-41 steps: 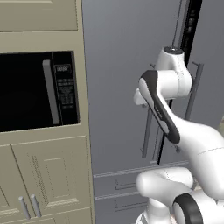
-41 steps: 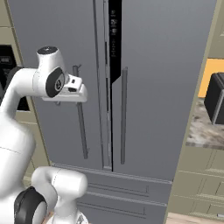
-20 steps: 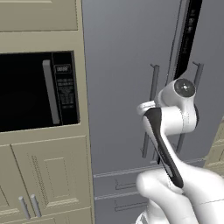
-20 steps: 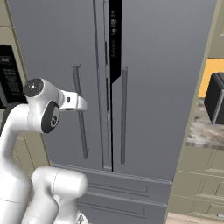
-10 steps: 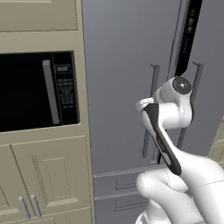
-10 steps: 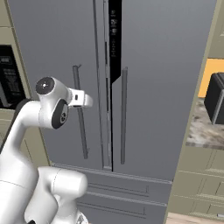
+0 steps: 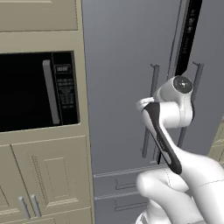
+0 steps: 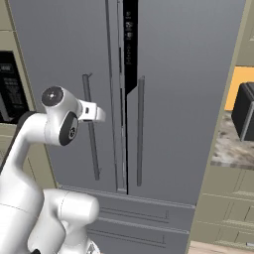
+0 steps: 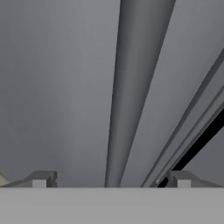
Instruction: Take the cake and cupcake from the fridge and place them on the empty tray on the dining counter.
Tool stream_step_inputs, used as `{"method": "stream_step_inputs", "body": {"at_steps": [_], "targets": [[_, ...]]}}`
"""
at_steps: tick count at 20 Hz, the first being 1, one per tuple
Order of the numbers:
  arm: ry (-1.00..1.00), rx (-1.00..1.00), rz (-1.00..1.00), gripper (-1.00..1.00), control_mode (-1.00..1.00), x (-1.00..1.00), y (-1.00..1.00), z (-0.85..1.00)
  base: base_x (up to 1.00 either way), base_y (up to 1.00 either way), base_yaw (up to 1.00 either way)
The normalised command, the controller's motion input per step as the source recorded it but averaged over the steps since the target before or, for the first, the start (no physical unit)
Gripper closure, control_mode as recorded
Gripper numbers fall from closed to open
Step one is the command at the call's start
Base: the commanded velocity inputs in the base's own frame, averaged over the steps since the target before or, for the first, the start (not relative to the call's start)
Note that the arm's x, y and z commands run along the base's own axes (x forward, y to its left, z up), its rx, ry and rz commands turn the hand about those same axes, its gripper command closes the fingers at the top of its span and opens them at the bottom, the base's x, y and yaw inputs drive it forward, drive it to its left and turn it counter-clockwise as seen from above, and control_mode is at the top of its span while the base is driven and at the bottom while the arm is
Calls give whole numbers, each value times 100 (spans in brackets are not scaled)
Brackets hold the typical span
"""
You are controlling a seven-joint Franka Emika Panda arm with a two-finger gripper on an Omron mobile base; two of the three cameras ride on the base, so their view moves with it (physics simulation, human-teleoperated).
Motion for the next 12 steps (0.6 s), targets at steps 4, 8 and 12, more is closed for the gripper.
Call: {"method": "stream_step_inputs", "body": {"at_steps": [4,8,12], "targets": [[0,3,0,-100,100,-3,0,-6,-30,0,0],[0,0,0,-100,100,0,0,0,-100,0,-4],[0,0,0,-100,100,0,0,0,-94,0,-5]]}}
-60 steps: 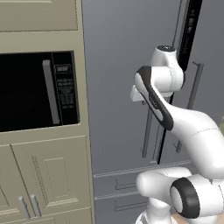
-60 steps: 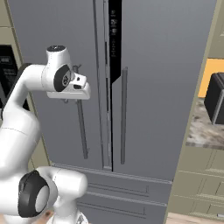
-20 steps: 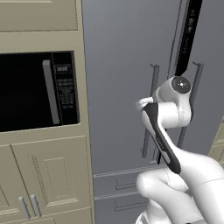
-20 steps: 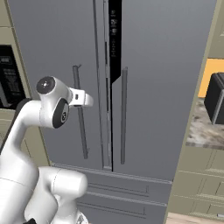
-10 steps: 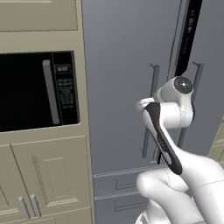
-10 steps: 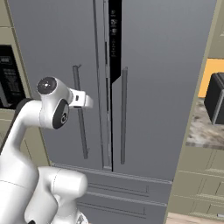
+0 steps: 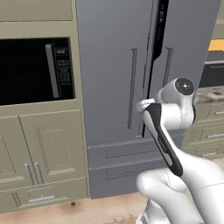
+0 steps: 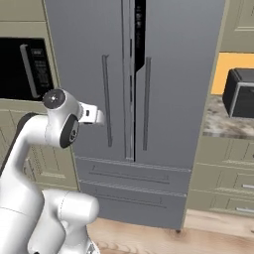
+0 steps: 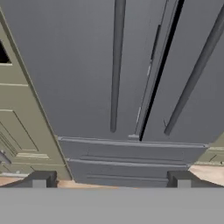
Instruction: Take the cake and cupcake from the fridge and place them on the empty tray on the dining counter.
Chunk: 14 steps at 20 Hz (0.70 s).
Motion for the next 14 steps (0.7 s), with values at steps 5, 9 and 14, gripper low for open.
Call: {"method": "stream_step_inputs", "body": {"at_steps": [5,9,14], "targets": [[2,0,-1,-100,-100,39,3,-1,6,7,-2],[10,0,0,-100,-100,100,0,-4,0,0,0],[7,0,0,-100,-100,100,3,-8,0,0,0]]}}
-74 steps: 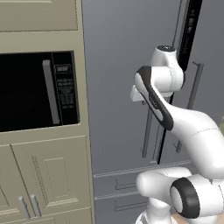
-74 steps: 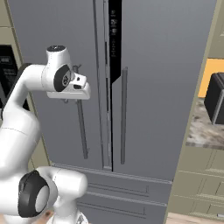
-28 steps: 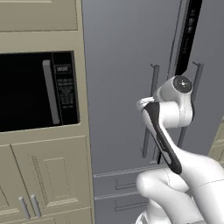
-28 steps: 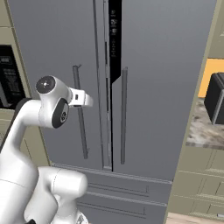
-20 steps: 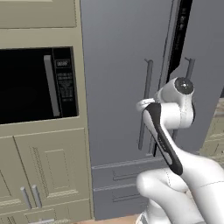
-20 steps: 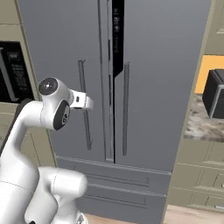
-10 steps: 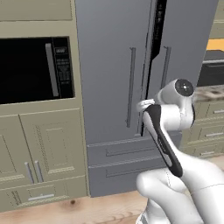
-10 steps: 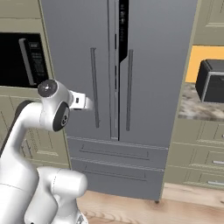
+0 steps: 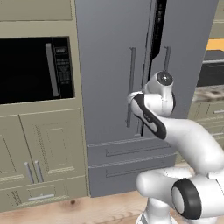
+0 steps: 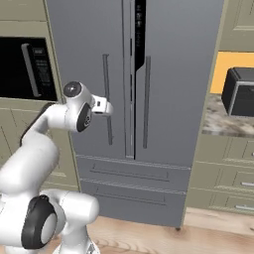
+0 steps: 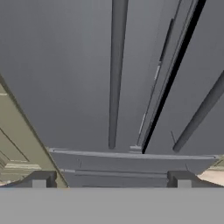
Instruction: Take the cake and cupcake from the fridge and place them on the empty tray on the dining counter.
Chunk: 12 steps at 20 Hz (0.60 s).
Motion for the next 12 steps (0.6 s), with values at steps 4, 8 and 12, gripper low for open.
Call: {"method": "stream_step_inputs", "body": {"at_steps": [4,8,12], "targets": [[-7,-6,0,-100,-100,89,15,-15,0,0,0],[-6,-2,0,-100,-100,82,8,-21,0,0,0],[-1,0,1,-100,-100,52,0,-15,0,0,0]]}}
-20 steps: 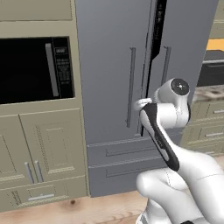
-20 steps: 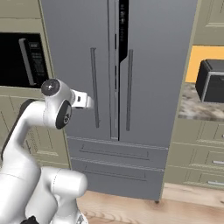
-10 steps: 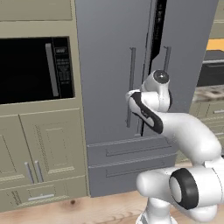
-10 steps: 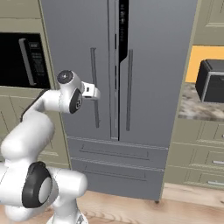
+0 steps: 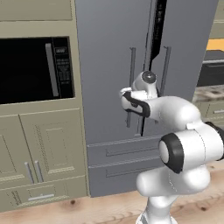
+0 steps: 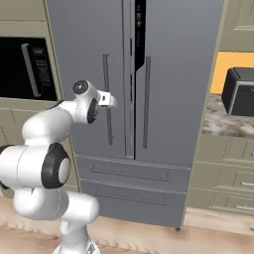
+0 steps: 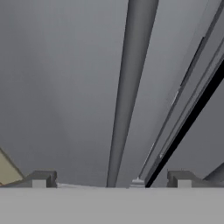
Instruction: Take the cake and cupcake from the fridge and place them on the empty tray on the dining counter.
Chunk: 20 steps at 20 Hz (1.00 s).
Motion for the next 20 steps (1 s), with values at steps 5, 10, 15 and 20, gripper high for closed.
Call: {"method": "stream_step_inputs", "body": {"at_steps": [5,10,15,20], "targets": [[0,0,2,-100,-100,49,0,-8,0,0,0],[0,0,2,-100,-100,42,-2,-11,0,0,0],[-1,0,0,-100,-100,61,-1,-23,0,0,0],[0,0,0,-100,-100,60,-1,-22,0,0,0]]}}
